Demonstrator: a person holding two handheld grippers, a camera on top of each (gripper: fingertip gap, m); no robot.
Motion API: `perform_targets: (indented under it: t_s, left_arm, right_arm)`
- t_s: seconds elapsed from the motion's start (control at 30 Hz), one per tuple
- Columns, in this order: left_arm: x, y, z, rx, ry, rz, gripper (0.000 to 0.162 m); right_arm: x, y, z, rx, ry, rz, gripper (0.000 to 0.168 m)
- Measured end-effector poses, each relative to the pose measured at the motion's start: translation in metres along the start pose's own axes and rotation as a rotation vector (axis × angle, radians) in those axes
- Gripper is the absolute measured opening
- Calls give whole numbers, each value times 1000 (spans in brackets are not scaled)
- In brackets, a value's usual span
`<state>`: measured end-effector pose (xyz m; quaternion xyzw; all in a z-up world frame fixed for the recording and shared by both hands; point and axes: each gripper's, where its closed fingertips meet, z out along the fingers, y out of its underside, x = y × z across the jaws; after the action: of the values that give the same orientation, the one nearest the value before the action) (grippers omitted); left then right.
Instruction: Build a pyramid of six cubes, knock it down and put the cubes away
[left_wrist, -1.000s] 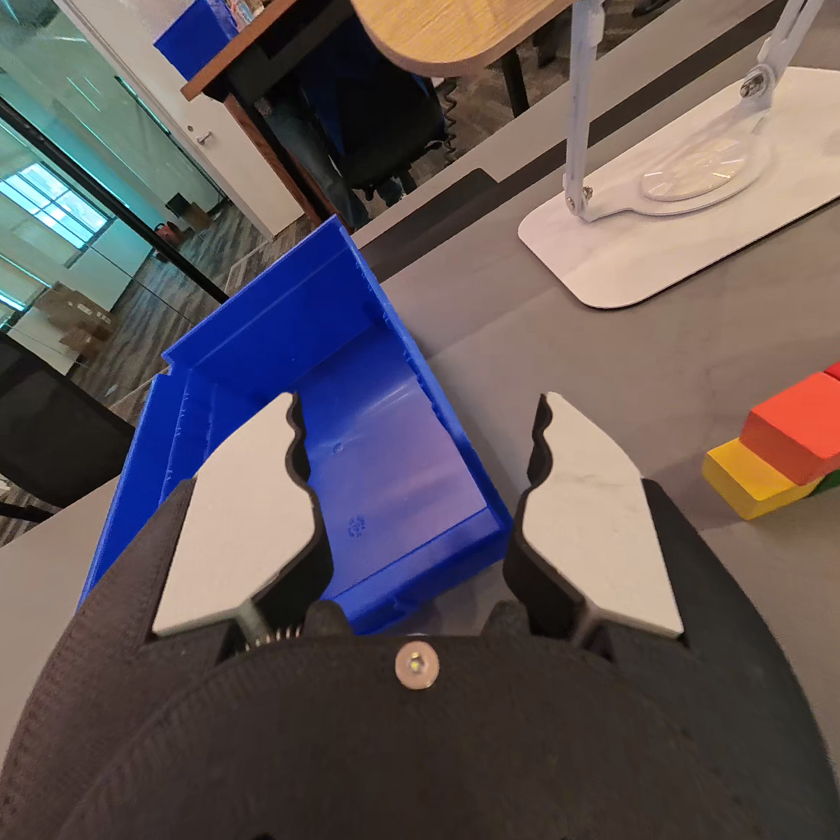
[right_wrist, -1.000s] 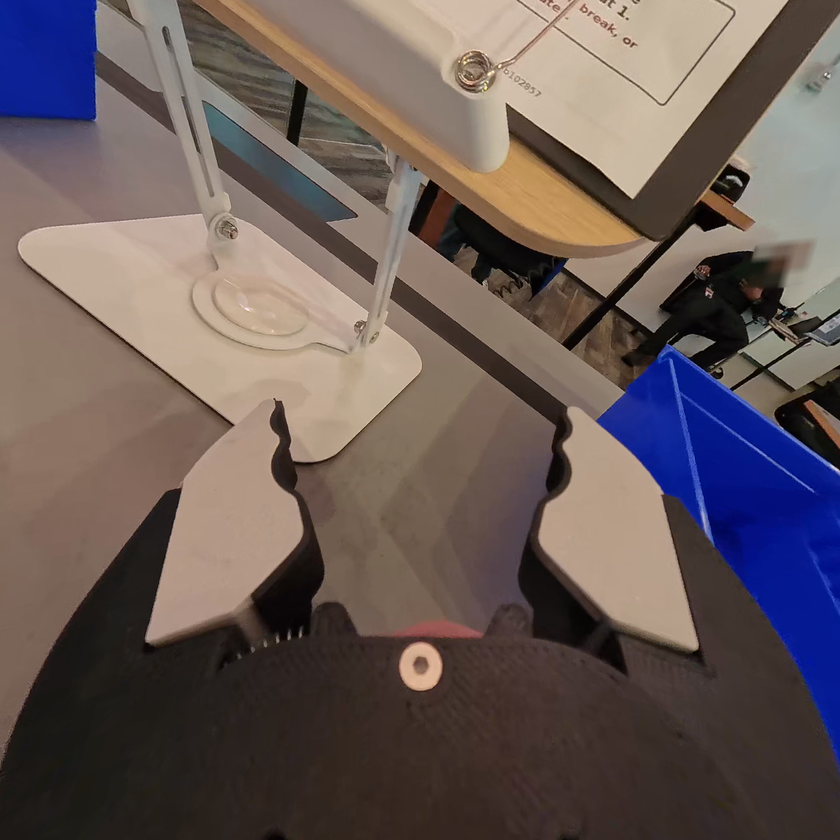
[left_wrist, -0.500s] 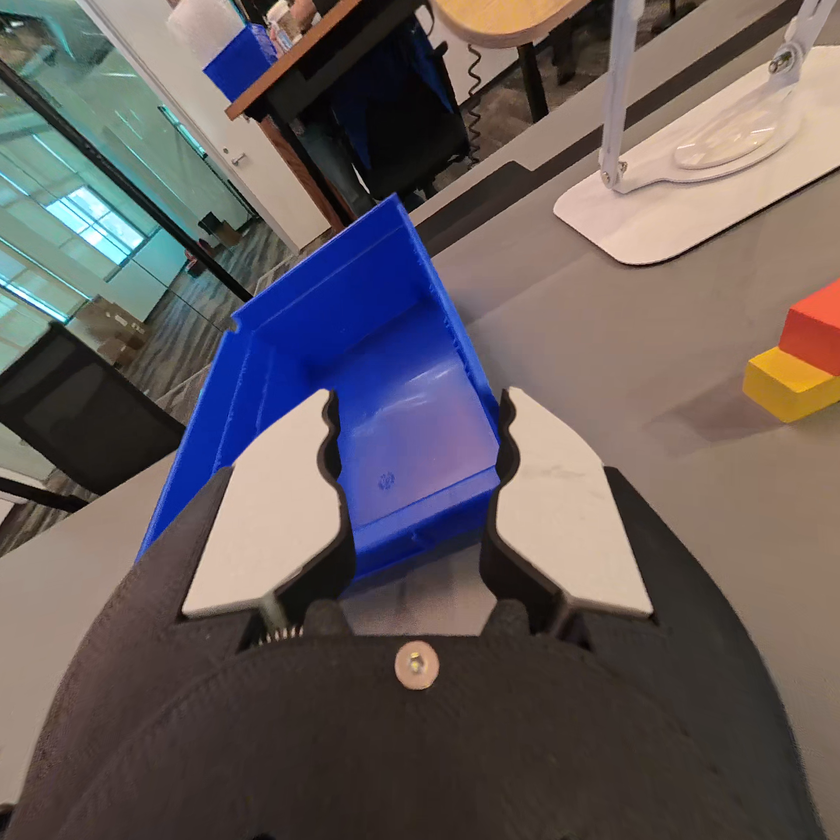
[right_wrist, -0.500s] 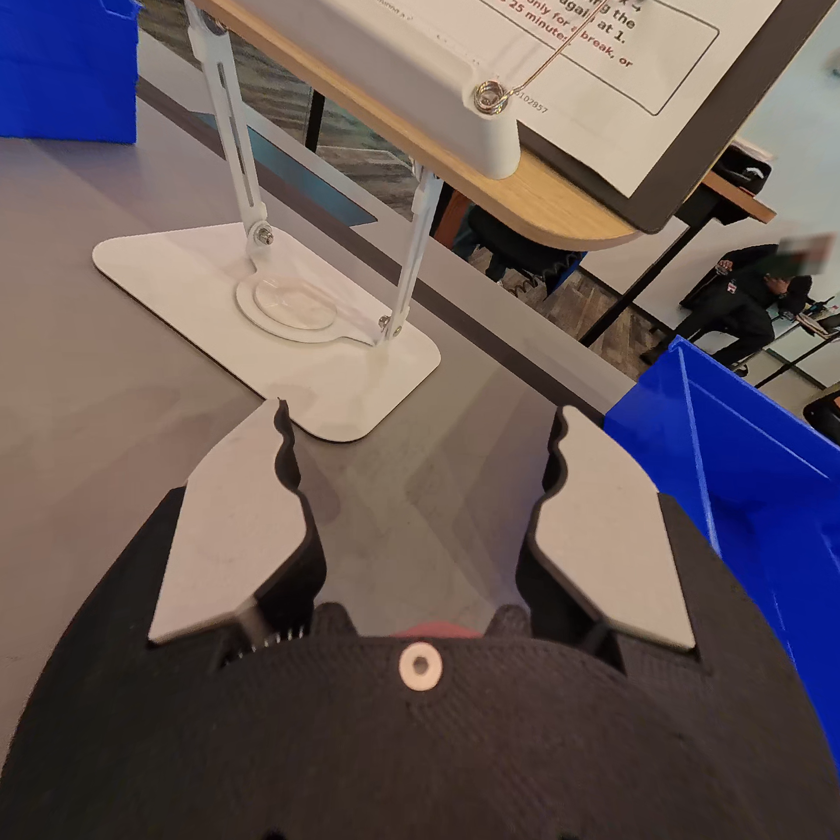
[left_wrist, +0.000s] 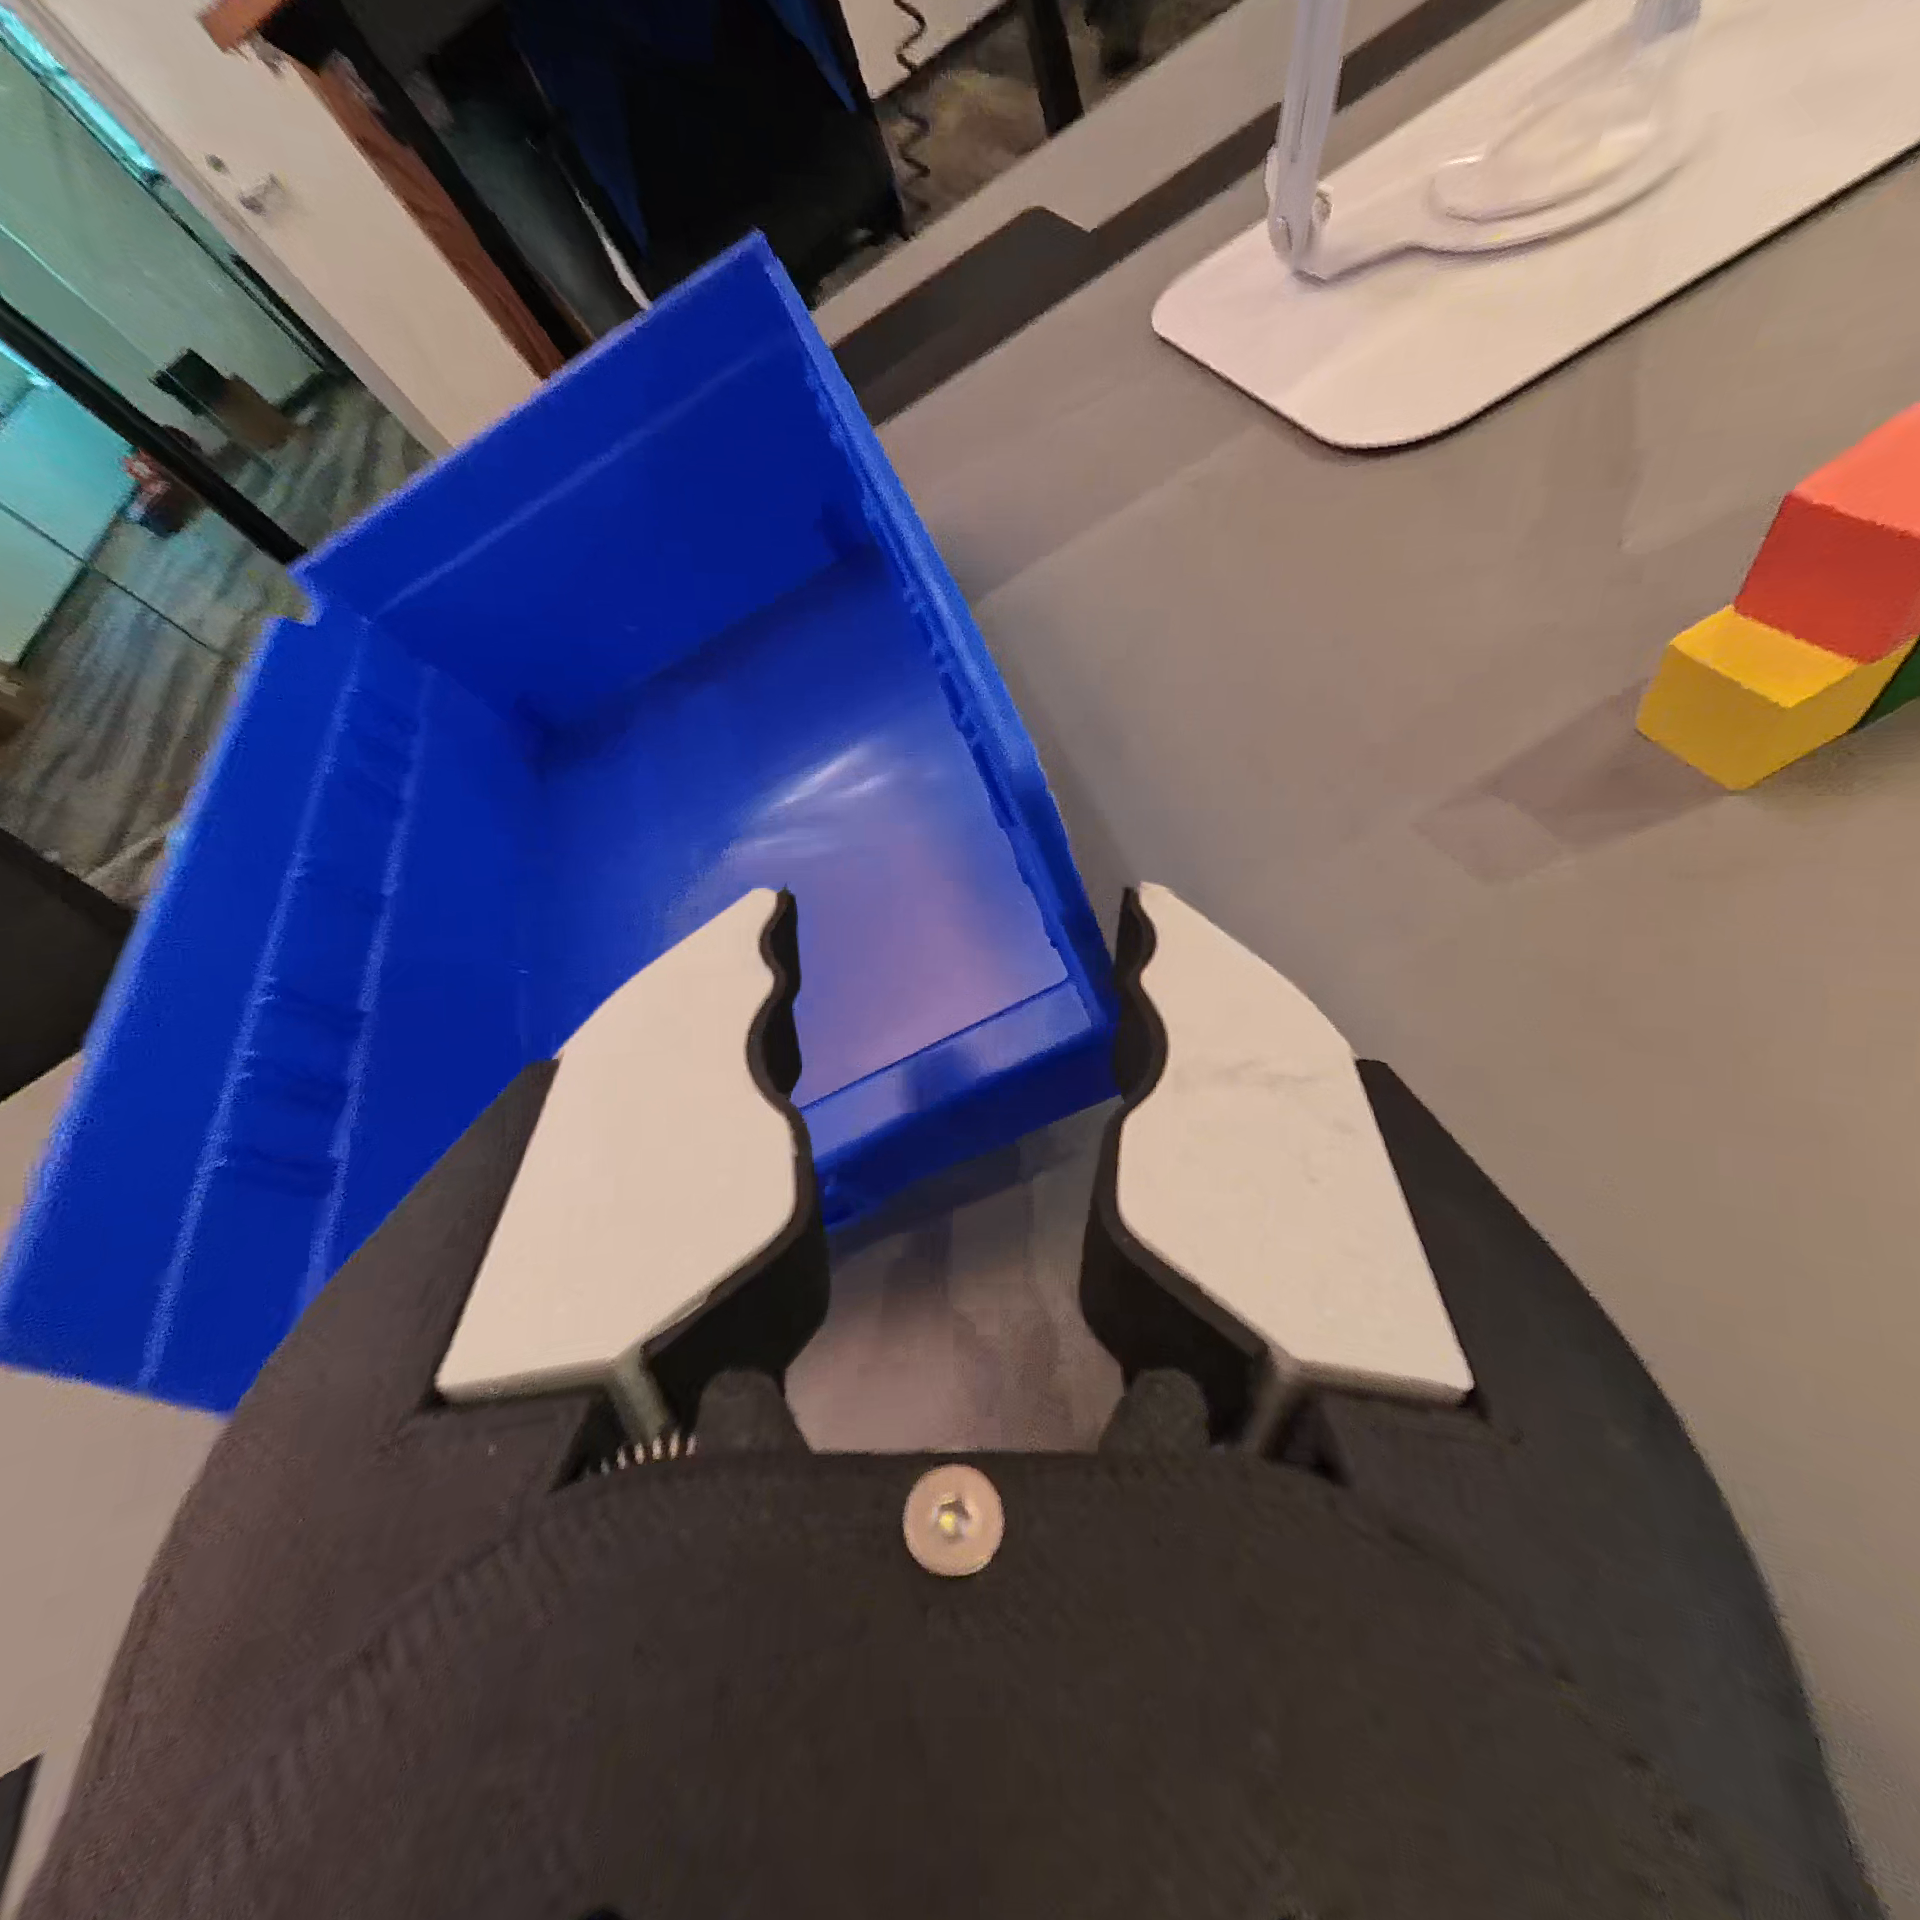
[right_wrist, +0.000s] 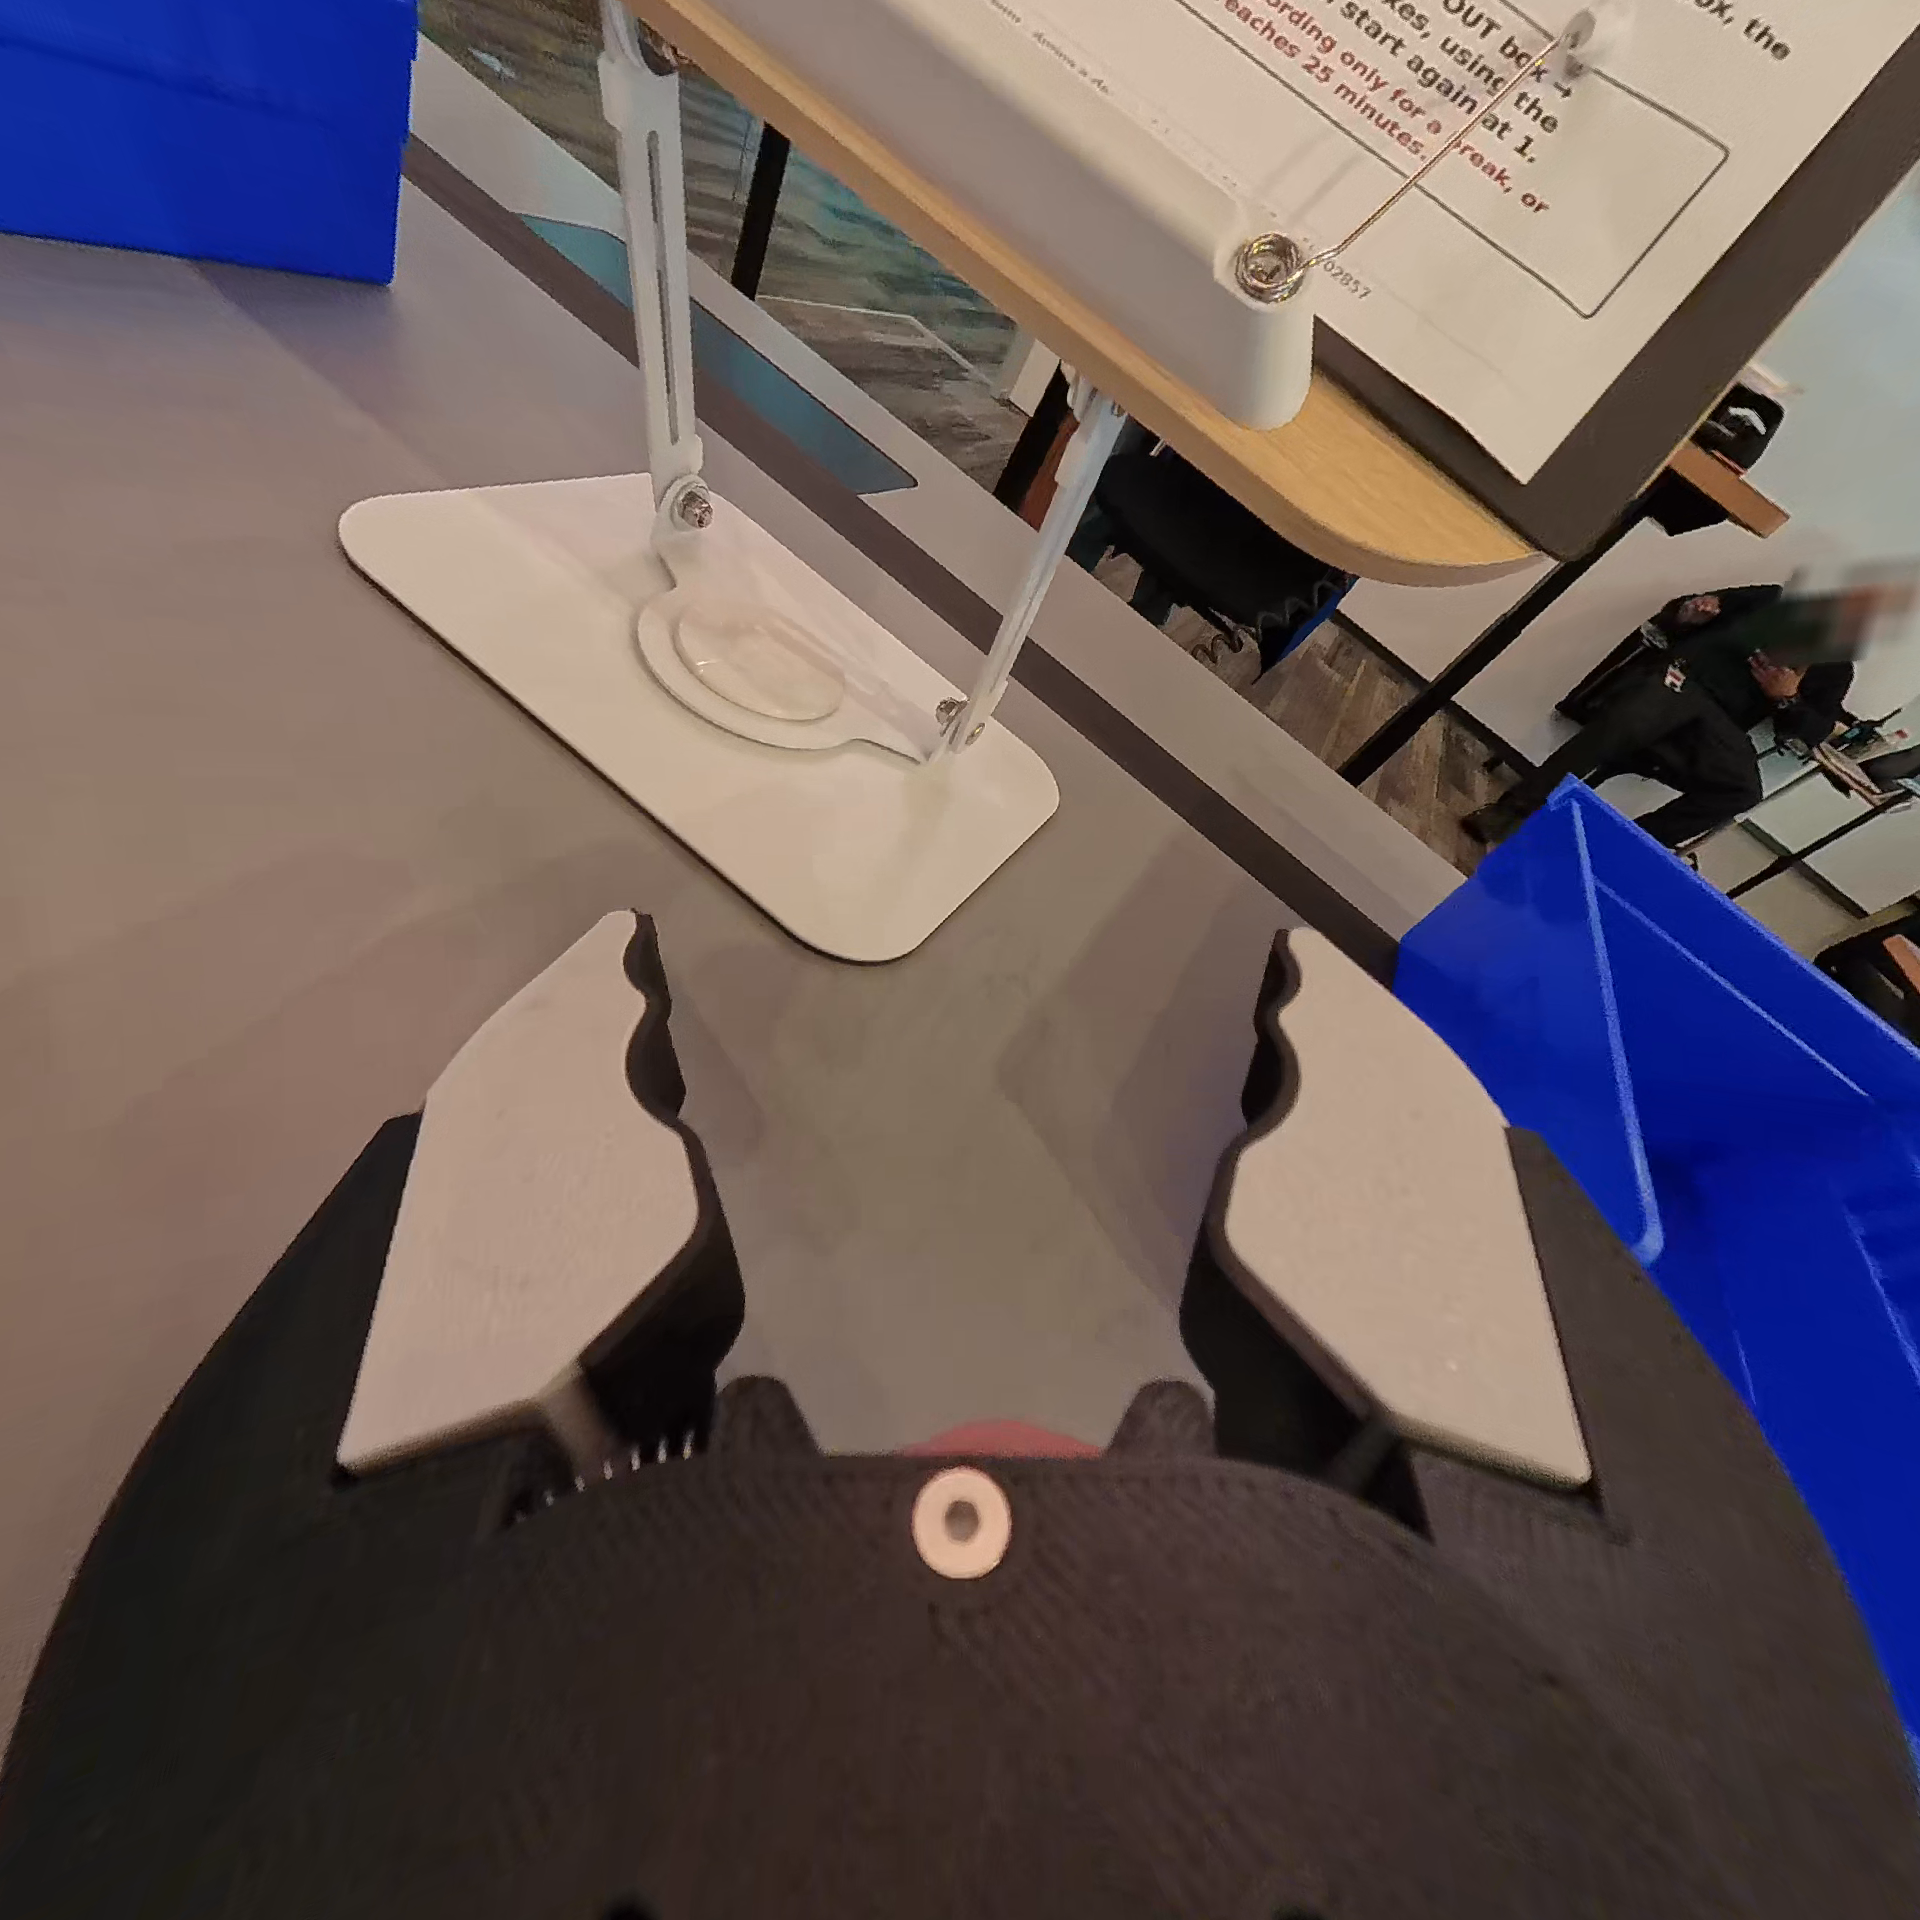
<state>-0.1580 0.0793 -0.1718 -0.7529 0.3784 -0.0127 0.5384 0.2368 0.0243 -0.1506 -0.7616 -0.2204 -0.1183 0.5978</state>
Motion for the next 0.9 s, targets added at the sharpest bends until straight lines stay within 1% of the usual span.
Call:
perform_targets:
  t_s: [0.1,0.13,0.3,0.43,0.5,0.57,0.63,0.77,0.9]
  left_arm:
    - [7,4,16,-22,60,-34,48]
    - [8,2,20,-26,63,-31,47]
    - [16,-5,35,-69,74,55,17]
    - [15,-11,44,-69,74,66,19]
    - [13,-18,44,-37,65,45,25]
    - [13,-23,43,-9,81,40,31]
    - [8,-23,45,-15,61,41,34]
    - [6,-20,50,-46,78,19,41]
    - [7,-29,43,-8,66,1,41]
  right_arm:
    - [-3,0,-13,8,2,20,108]
    - [-3,1,-17,7,5,24,108]
    - [-1,11,-33,-10,11,54,107]
    - [18,13,-52,-20,52,54,106]
    - [34,19,-63,-48,74,53,106]
    - [50,26,-72,-61,78,93,105]
    - [67,34,-77,-78,86,140,103]
    - [90,41,-68,-106,109,197,108]
    - [79,38,-51,-106,79,191,109]
